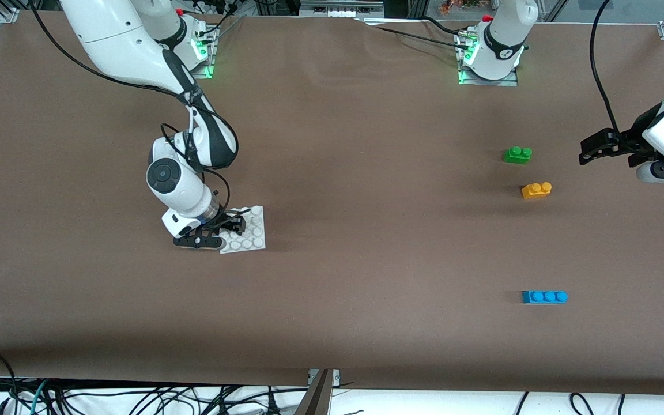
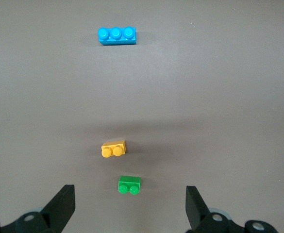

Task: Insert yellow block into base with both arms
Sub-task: 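Slide the white plate along the table toward the table middle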

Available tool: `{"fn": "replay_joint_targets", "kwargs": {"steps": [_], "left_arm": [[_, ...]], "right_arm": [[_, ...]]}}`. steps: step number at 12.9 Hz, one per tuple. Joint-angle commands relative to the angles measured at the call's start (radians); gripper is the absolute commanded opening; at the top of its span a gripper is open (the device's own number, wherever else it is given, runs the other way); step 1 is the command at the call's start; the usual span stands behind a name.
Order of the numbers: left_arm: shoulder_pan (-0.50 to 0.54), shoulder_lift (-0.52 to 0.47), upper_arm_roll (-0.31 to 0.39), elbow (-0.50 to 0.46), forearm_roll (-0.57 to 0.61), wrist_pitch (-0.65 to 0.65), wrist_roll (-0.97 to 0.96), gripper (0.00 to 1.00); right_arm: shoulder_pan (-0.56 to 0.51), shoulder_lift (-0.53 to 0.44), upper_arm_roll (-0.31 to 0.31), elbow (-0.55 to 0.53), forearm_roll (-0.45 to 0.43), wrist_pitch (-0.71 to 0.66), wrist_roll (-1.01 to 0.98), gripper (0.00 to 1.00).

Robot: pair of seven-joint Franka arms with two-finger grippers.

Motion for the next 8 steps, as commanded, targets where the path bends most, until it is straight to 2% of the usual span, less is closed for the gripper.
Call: {"fn": "replay_joint_targets", "kwargs": {"steps": [1,8], "left_arm": [[-0.004,0.014,0.005,0.034,0.005,-0.026,0.021,1.00],[-0.004,0.014,0.005,0.034,0.004,-0.026,0.021,1.00]], "right_arm": [[0.046,0.042,-0.003,0.054,0.011,0.004,0.064,0.70],[0.138,0.093,-0.011,0.136,0.010,0.000,0.192,0.70]]}}
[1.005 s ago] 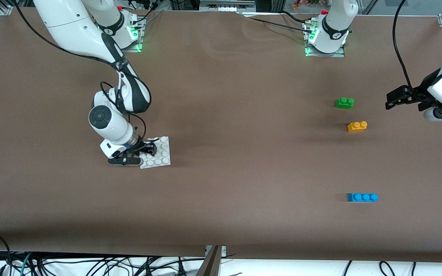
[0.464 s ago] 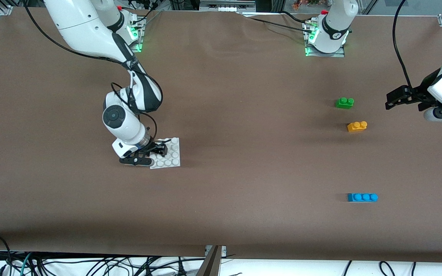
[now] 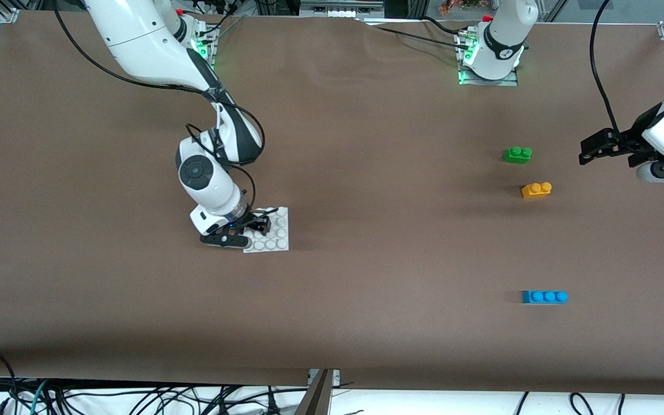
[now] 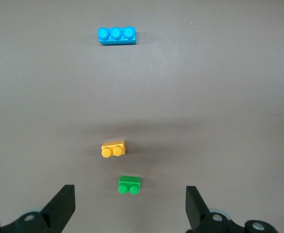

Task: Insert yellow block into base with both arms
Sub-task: 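Slide the white plate along the table toward the table middle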

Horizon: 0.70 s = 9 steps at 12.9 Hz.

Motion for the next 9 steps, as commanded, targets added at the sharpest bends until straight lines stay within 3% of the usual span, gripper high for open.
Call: {"fn": "replay_joint_targets", "kwargs": {"steps": [1,9], "left_arm": [[-0.004,0.014,0.005,0.034,0.005,-0.026,0.021,1.00],[-0.004,0.014,0.005,0.034,0.004,-0.026,0.021,1.00]], "right_arm": [[0.043,0.048,-0.013,0.062,0.010,0.000,0.049,0.70],[0.144,0.088,-0.019,0.127,0.008,-0.001,0.178,0.70]]}}
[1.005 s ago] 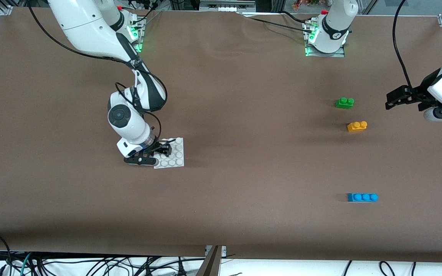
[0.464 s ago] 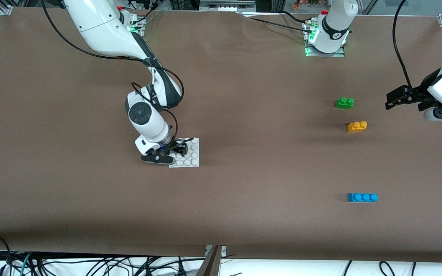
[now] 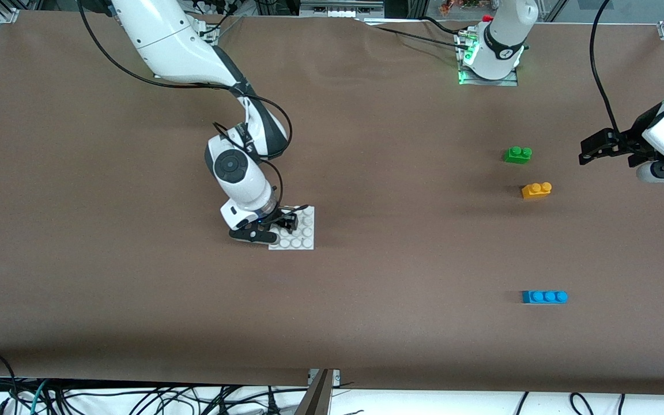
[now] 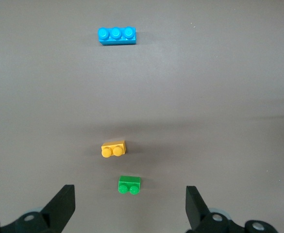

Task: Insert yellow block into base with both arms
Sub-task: 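Slide the white plate along the table toward the table middle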

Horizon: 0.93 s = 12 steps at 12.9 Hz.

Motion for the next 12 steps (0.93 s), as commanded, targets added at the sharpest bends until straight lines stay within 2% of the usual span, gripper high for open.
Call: {"fn": "replay_joint_targets", "kwargs": {"steps": [1,9,12], "left_arm": [[-0.004,0.014,0.005,0.034,0.004,-0.026,0.021,1.00],[-0.004,0.014,0.005,0.034,0.004,-0.026,0.021,1.00],[-0.004,0.014,0.005,0.034,0.002,-0.026,0.021,1.00]], "right_arm": [[0.058,0.040,-0.016,0.052,0.008,-0.001,0.060,0.70],[0.218,0.121,-0.077,0.178,0.008,-0.003,0.204,0.70],[0.261,0.142,-0.082,0.206,0.007,-0.003,0.259,0.70]]}}
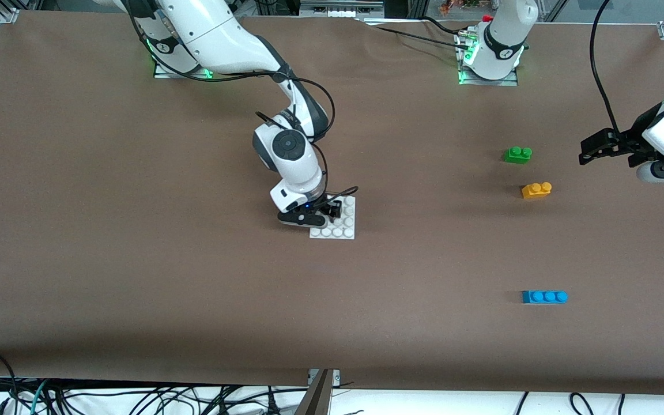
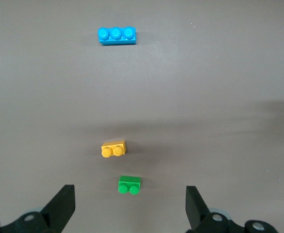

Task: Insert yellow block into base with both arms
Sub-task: 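Slide the white plate along the table toward the table middle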

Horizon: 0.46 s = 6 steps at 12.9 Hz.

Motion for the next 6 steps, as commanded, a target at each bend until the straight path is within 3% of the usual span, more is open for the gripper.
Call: {"fn": "replay_joint_targets", "kwargs": {"steps": [1,6], "left_arm": [[-0.004,0.012,0.005,0.034,0.002,-0.026,0.021,1.00],[-0.004,0.014,0.005,0.034,0.002,-0.026,0.021,1.00]], "right_arm": [[0.047,0.053,-0.016,0.066,0.007,-0.003,0.051,0.70],[0.115,0.118,-0.056,0.149,0.007,-0.001,0.123,0.70]]}}
